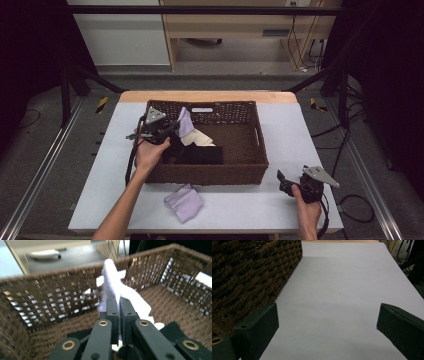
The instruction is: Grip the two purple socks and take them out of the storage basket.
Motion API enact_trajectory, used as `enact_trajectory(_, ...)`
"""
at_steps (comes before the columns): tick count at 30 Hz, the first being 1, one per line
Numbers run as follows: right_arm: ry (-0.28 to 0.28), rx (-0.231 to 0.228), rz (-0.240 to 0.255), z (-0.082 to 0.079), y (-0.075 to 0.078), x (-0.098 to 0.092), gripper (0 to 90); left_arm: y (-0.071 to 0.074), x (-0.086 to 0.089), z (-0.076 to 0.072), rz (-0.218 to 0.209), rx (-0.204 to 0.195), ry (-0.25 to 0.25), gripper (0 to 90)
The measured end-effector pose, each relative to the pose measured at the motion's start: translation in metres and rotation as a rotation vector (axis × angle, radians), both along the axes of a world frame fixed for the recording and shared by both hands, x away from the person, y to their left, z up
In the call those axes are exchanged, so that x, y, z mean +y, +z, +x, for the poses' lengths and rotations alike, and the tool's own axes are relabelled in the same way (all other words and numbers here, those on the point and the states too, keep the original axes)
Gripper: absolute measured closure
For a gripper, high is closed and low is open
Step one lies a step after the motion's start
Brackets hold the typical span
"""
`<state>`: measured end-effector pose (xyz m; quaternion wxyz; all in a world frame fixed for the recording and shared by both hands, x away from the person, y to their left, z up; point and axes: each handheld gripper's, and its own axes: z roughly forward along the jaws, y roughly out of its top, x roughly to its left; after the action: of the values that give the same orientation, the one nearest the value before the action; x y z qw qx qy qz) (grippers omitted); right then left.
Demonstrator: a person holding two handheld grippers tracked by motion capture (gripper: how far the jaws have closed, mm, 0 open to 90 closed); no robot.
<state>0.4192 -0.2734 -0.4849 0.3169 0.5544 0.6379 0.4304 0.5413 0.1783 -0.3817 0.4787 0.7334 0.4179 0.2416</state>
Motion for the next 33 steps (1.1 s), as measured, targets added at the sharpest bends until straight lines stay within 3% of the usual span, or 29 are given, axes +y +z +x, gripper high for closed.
enact_trajectory(12,-0.001,0.001,0.002,0.0,0.0,0.0,4.4,0.046,0.007,-0.028,-0.092,-0.12,-0.038,86.9)
enact_trajectory(18,-0.002,0.001,0.002,0.0,0.0,0.0,4.4,0.063,0.009,-0.047,-0.118,-0.15,-0.077,86.9)
enact_trajectory(33,-0.002,0.004,0.009,0.0,0.0,0.0,4.5,0.087,0.014,-0.097,-0.105,-0.212,-0.17,86.9)
